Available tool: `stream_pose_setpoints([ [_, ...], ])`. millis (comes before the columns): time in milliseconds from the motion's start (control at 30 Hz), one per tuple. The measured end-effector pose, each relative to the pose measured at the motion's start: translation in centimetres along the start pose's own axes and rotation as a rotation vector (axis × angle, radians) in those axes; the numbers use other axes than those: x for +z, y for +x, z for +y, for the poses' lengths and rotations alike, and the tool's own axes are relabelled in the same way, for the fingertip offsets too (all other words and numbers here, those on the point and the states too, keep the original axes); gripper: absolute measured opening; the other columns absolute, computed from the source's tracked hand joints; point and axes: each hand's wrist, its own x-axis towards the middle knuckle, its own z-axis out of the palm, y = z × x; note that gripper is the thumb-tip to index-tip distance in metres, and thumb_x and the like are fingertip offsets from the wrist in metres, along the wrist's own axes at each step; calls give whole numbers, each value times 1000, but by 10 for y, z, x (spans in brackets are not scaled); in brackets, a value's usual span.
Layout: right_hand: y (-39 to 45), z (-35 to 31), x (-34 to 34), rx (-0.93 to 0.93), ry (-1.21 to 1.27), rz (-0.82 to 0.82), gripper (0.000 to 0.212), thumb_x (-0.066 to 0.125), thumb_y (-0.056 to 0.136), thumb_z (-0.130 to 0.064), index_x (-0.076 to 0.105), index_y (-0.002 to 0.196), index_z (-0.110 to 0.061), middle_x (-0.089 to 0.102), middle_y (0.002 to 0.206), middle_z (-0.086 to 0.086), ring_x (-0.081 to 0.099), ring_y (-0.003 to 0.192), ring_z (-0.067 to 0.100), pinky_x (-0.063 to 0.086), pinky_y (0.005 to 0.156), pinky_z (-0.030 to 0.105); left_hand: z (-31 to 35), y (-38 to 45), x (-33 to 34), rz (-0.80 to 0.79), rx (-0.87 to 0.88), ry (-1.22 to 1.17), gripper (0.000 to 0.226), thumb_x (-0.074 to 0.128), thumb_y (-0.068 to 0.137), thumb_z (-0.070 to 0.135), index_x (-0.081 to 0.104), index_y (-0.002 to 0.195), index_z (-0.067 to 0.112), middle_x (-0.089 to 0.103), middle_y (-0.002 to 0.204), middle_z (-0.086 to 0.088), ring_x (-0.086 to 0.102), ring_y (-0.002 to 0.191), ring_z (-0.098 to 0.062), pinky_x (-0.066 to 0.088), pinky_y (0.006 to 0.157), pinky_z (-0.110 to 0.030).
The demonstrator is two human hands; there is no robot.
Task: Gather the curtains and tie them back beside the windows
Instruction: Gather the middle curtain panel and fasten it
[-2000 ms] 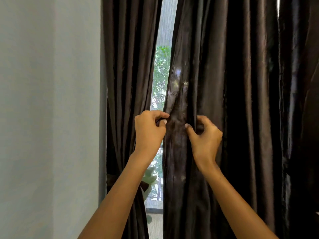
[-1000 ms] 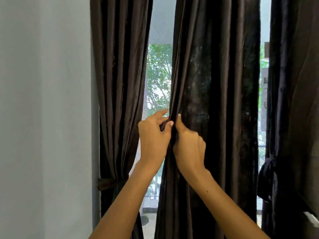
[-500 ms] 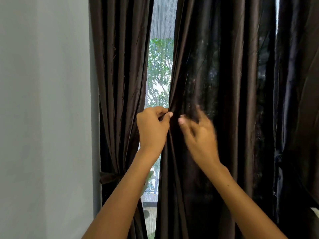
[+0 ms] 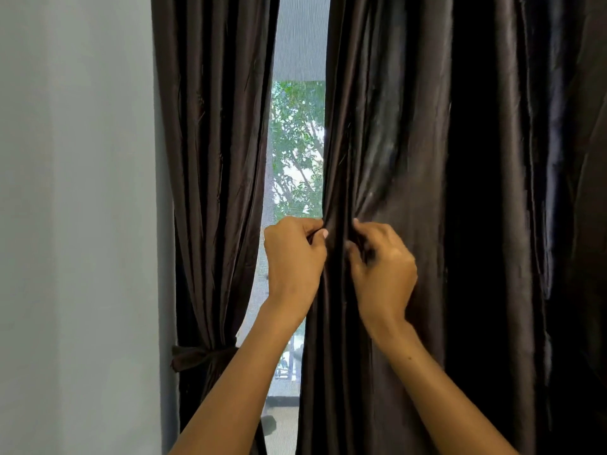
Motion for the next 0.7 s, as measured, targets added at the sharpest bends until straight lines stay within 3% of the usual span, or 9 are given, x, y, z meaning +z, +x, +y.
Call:
stream_pose_setpoints([
  [100, -8, -2, 2, -77, 18, -32, 34, 70, 80, 0, 70, 110, -13, 65, 97, -2, 59, 72, 11, 51, 64, 28, 3, -1, 6, 36, 31, 41, 10, 67, 83, 4, 75, 88, 3, 72, 75, -13, 68, 71, -24, 53, 72, -31],
  [167, -8, -2, 2, -75, 70, -49, 36, 71, 76, 2, 70, 109, -13, 62, 91, -4, 50, 62, 6, 47, 60, 23, 5, -2, 9, 29, 32, 38, 11, 65, 84, 4, 75, 89, 3, 72, 74, -13, 68, 71, -25, 55, 72, -36],
  [300, -5, -2, -1, -32, 247, -88, 37, 71, 74, 6, 71, 108, -10, 60, 86, -4, 51, 60, 10, 47, 61, 20, 0, -1, 16, -12, 37, 38, 14, 61, 84, 4, 74, 79, 4, 70, 67, -12, 66, 66, -26, 54, 64, -43],
  [433, -5, 2, -3, 10, 304, -141, 39, 67, 74, 7, 70, 109, -13, 60, 88, -5, 50, 61, 7, 42, 61, 11, 5, -5, 14, -25, -49, -106, 12, 64, 86, 7, 76, 86, 7, 74, 78, -3, 66, 69, -3, 55, 71, -24],
  [600, -7, 4, -9, 40, 358, -297, 40, 57, 77, -3, 69, 114, -11, 60, 96, -7, 56, 70, 7, 43, 60, 12, 4, -2, 13, -50, -100, -136, 17, 74, 80, 21, 73, 72, 6, 68, 60, -5, 66, 60, -16, 54, 63, -31],
  [700, -6, 6, -17, 1, 209, -323, 38, 53, 78, -18, 71, 111, -19, 62, 113, -8, 58, 100, 11, 43, 81, 11, 3, 3, 13, -1, -121, -60, 9, 74, 80, 14, 74, 80, 5, 69, 66, -3, 64, 62, -9, 51, 63, -20],
])
